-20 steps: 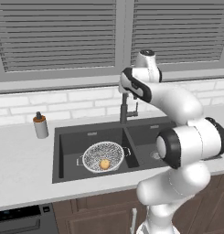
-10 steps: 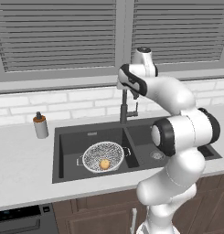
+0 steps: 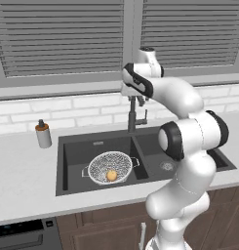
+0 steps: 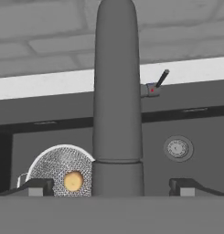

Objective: Put the colander in the sink, put the peach in the colander, and turn on the sink faucet and pour water over the colander.

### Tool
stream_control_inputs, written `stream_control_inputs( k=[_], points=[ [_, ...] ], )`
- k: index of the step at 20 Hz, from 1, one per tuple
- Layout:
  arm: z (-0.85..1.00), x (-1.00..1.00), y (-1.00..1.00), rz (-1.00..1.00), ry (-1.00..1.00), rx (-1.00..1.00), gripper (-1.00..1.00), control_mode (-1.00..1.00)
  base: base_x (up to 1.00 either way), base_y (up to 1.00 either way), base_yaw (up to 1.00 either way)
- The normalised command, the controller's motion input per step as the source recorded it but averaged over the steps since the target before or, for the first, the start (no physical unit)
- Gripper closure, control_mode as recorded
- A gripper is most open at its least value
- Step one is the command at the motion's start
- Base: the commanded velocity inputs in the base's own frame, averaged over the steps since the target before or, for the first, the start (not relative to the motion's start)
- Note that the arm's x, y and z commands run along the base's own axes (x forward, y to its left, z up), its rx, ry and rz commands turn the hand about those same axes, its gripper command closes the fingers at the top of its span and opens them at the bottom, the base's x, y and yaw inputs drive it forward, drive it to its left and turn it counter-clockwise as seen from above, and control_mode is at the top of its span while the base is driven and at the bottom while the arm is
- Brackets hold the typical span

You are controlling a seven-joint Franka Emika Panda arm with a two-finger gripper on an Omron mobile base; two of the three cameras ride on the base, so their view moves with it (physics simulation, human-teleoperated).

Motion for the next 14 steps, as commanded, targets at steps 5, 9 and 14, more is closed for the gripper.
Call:
stream_control_inputs(
  k=[5,9,14],
  points=[
    [-0.62,-0.04,0.63,0.00,0.07,0.00,-1.00,-1.00,0.00,0.00,0.00],
    [-0.48,0.00,0.62,0.00,0.02,0.00,-1.00,-1.00,0.00,0.00,0.00],
    [-0.43,0.00,0.57,0.00,0.01,0.00,-1.00,-1.00,0.00,0.00,0.00]
  ],
)
